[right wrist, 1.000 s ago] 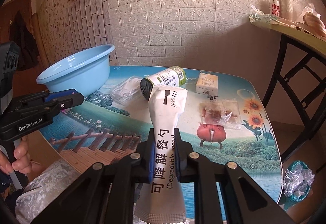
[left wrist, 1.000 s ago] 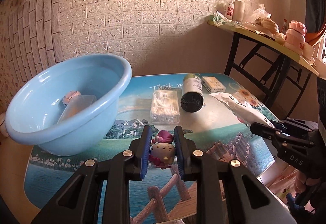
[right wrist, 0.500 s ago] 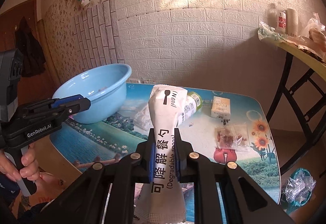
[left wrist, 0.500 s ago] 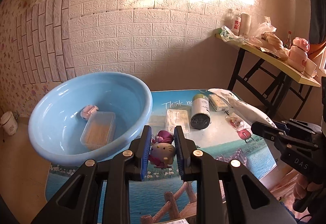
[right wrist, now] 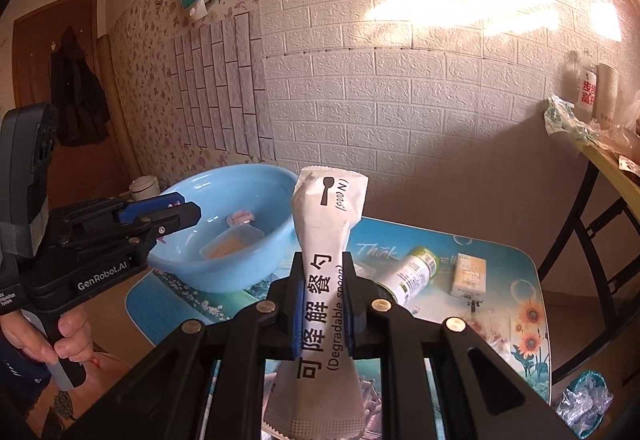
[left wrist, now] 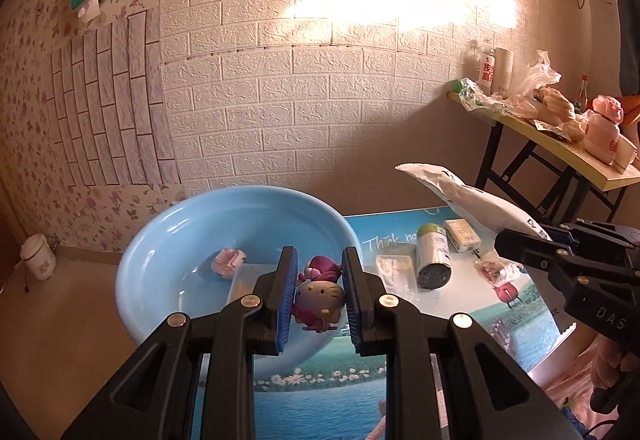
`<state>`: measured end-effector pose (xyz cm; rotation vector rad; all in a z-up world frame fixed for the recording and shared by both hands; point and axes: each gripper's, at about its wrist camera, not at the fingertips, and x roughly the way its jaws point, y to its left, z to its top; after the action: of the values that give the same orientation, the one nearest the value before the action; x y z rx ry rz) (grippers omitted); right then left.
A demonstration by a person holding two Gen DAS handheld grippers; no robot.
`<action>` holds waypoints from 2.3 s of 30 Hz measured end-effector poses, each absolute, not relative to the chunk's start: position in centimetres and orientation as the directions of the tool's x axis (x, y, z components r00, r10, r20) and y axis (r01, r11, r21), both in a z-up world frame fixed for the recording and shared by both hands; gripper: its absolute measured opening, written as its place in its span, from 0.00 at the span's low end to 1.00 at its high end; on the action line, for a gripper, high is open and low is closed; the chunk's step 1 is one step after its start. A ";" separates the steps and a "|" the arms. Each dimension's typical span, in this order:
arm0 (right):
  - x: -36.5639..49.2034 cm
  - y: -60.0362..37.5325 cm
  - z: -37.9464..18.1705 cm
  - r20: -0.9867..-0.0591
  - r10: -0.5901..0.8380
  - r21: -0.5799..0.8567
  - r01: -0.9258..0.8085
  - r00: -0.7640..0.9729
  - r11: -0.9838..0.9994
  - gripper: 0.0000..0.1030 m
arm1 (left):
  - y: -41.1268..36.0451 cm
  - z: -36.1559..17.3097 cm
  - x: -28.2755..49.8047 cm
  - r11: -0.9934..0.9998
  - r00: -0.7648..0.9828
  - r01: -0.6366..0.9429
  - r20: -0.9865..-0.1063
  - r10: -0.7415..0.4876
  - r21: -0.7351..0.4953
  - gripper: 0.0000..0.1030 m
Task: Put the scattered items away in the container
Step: 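Carry the figure and spoon packet over the blue basin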
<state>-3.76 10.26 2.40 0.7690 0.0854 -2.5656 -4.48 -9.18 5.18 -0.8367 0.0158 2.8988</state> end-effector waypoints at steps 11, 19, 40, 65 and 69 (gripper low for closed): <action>-6.2 3.8 4.1 -0.529 -0.485 0.071 0.533 -0.696 -0.843 0.15 | -14.7 5.4 -5.6 -0.999 -0.842 -0.050 -0.538 0.051 -0.015 0.21; -8.3 -0.9 3.2 -0.560 -0.511 0.063 0.582 -0.652 -0.811 0.15 | -17.2 4.0 -7.5 -1.000 -0.824 -0.020 -0.567 0.013 0.005 0.21; -11.8 -3.6 -0.3 -0.626 -0.486 0.071 0.577 -0.609 -0.814 0.15 | -19.2 -0.4 -11.3 -1.000 -0.771 -0.002 -0.637 0.002 0.000 0.21; -14.4 -5.2 -2.9 -0.673 -0.449 0.064 0.558 -0.588 -0.827 0.15 | -19.7 0.5 -9.9 -0.999 -0.793 0.024 -0.609 -0.002 -0.028 0.84; -14.8 -5.7 -3.3 -0.681 -0.446 0.068 0.557 -0.581 -0.828 0.15 | -19.9 0.7 -9.8 -0.999 -0.799 0.033 -0.602 -0.013 -0.023 0.90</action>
<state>-14.80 -5.67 -3.26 0.9629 0.2056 -2.3713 -9.80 -19.92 0.75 -1.0036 -0.0505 3.0021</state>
